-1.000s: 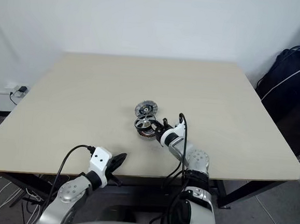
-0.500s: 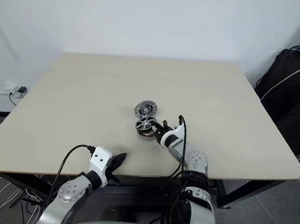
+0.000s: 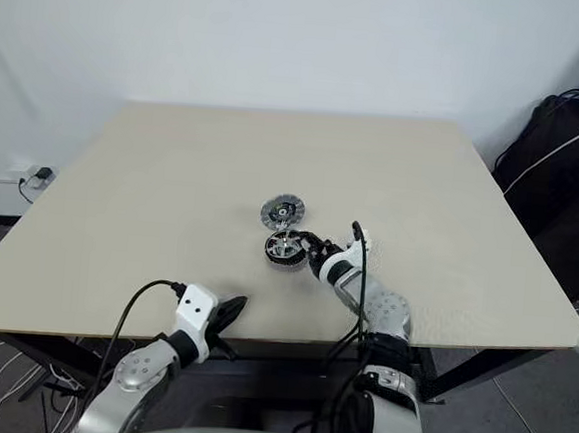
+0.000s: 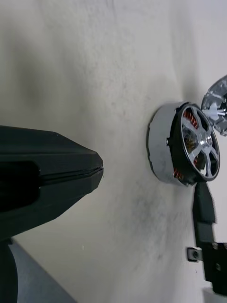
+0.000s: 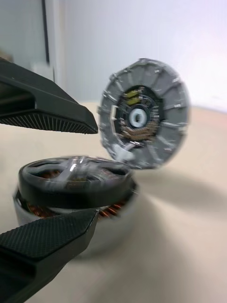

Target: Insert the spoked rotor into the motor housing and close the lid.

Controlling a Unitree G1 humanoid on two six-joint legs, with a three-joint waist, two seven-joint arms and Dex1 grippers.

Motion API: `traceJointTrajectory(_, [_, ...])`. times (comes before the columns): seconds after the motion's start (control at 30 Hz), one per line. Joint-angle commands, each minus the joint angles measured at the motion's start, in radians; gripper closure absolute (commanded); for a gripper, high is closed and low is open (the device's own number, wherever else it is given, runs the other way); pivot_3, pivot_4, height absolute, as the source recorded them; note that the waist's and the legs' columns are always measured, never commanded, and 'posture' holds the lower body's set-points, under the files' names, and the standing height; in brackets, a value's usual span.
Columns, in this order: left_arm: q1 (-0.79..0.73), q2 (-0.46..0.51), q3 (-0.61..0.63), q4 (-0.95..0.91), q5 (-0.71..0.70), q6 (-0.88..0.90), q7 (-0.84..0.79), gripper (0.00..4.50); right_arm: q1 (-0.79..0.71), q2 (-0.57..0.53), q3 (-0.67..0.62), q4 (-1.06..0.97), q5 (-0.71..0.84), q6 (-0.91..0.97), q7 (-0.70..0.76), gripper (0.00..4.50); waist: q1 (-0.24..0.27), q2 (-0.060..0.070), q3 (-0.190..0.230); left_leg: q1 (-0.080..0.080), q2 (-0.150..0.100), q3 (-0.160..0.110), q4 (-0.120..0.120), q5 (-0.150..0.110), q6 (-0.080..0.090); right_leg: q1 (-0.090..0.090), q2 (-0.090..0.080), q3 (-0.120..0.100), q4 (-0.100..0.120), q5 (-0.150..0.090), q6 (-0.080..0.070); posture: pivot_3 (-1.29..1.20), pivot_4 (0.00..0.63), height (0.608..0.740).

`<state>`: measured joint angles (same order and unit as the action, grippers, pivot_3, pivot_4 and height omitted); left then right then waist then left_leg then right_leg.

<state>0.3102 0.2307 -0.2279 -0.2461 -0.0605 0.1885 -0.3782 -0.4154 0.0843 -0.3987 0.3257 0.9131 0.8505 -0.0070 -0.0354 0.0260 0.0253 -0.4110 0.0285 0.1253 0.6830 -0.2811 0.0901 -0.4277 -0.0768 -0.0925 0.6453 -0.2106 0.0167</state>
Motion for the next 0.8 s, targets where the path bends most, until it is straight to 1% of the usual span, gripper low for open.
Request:
traceJointTrajectory(0.03, [-0.012,-0.008,-0.005,-0.028,-0.006,-0.014,-0.002,4.5,-0.005,-0.022,0.034,-0.088,-0.039,-0.009,-0.005,1.82,0.0,0.0,0.0,0.0,0.0,0.0,0.0,0.0,0.0,0.0,0.0,0.0,0.0,0.0,0.0,0.0,0.0,0.74])
traceJointTrajectory(0.17, [-0.019,-0.011,-0.008,-0.022,-0.006,-0.017,-0.004,4.5,0.009,-0.064,0.09,-0.151,-0.132,-0.033,-0.002,1.82,0.0,0.0,0.0,0.0,0.0,0.0,0.0,0.0,0.0,0.0,0.0,0.0,0.0,0.0,0.0,0.0,0.0,0.74])
traceJointTrajectory(0.23, [-0.024,-0.012,-0.01,-0.018,-0.006,-0.02,-0.005,4.5,0.037,-0.119,0.234,-0.234,-0.268,-0.093,0.045,1.82,0.001,0.0,0.0,0.0,0.0,0.001,0.0,0.001,0.0,0.0,0.0,0.0,0.0,0.0,0.0,0.0,0.0,0.74])
traceJointTrajectory(0.27, [-0.026,-0.013,-0.012,-0.015,-0.007,-0.022,-0.006,4.5,0.049,-0.152,0.325,-0.272,-0.345,-0.124,0.069,1.99,0.0,0.0,0.0,0.0,0.0,0.001,0.0,0.001,0.0,0.0,0.0,0.0,0.0,-0.001,0.0,0.0,0.0,0.74])
traceJointTrajectory(0.3, [-0.028,-0.014,-0.013,-0.012,-0.006,-0.024,-0.007,4.5,0.057,-0.176,0.398,-0.301,-0.404,-0.145,0.089,2.21,-0.001,0.0,0.0,0.0,0.0,0.001,0.0,0.0,0.0,0.0,0.0,0.001,0.0,-0.002,0.0,0.0,0.0,0.74])
traceJointTrajectory(0.33, [-0.029,-0.015,-0.014,-0.01,-0.005,-0.026,-0.007,4.5,0.062,-0.189,0.437,-0.315,-0.435,-0.157,0.102,2.43,-0.001,0.0,0.0,0.0,0.0,0.002,0.0,0.001,0.0,-0.001,0.0,0.001,0.0,-0.003,0.0,0.0,0.0,0.74])
traceJointTrajectory(0.43, [-0.036,-0.019,-0.019,-0.003,-0.004,-0.03,-0.009,4.5,0.048,-0.223,0.593,-0.335,-0.563,-0.202,0.145,3.41,-0.003,-0.001,-0.001,0.001,0.001,0.003,0.0,0.001,0.0,0.0,0.001,0.002,0.0,-0.004,0.001,0.0,0.0,0.74])
traceJointTrajectory(0.53, [-0.04,-0.02,-0.022,0.001,-0.004,-0.033,-0.009,4.5,0.023,-0.22,0.655,-0.306,-0.632,-0.217,0.169,4.42,0.0,-0.002,-0.001,0.002,0.001,0.003,0.0,0.001,0.0,0.0,0.001,0.002,0.001,-0.003,0.001,0.0,0.0,0.74])
traceJointTrajectory(0.67, [-0.042,-0.025,-0.026,0.005,-0.002,-0.035,-0.006,4.5,-0.03,-0.198,0.709,-0.219,-0.709,-0.239,0.201,4.47,0.002,-0.003,-0.001,0.002,0.0,0.003,0.001,0.001,-0.002,-0.001,0.0,0.001,0.0,-0.002,0.001,0.0,0.0,0.74])
traceJointTrajectory(0.8, [-0.036,-0.03,-0.023,0.006,-0.001,-0.041,-0.002,4.5,-0.076,-0.166,0.711,-0.133,-0.753,-0.266,0.217,4.47,0.003,-0.005,-0.002,0.003,0.0,0.003,0.001,0.001,-0.002,-0.001,-0.001,0.001,-0.001,0.0,0.001,0.0,0.0,0.74])
